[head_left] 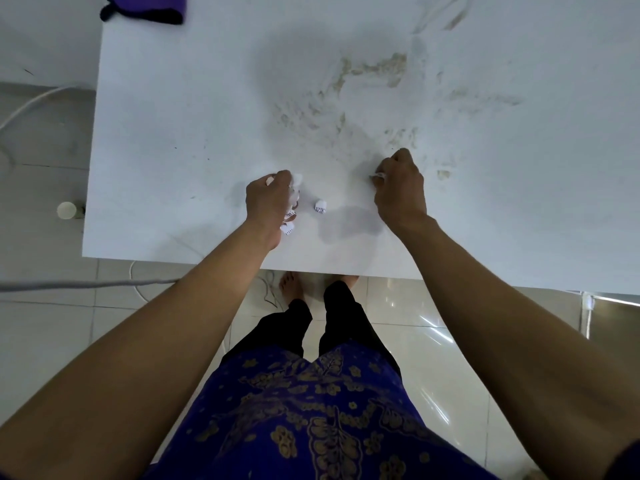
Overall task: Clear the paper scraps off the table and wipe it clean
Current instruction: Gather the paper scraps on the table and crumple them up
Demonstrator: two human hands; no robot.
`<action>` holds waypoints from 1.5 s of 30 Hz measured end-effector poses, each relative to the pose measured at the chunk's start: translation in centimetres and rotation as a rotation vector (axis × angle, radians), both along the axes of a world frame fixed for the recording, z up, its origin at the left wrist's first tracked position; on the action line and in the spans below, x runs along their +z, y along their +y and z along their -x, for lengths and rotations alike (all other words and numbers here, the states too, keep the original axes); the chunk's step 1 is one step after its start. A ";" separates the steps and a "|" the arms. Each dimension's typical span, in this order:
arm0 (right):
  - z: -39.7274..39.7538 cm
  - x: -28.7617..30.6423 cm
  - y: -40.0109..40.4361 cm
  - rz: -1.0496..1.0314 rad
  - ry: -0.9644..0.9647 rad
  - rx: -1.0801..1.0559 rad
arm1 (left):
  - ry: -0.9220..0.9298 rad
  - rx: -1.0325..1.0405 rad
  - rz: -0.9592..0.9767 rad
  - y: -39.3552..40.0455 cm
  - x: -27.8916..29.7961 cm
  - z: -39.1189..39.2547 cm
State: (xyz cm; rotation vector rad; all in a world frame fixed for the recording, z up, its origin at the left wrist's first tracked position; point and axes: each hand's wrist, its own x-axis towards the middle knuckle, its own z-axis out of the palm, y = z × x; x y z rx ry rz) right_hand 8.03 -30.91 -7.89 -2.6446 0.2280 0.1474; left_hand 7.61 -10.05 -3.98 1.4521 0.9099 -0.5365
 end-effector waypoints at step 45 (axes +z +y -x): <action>10.2 11.1 -13.8 -0.386 0.049 -0.322 | -0.273 -0.242 0.070 -22.1 8.9 5.5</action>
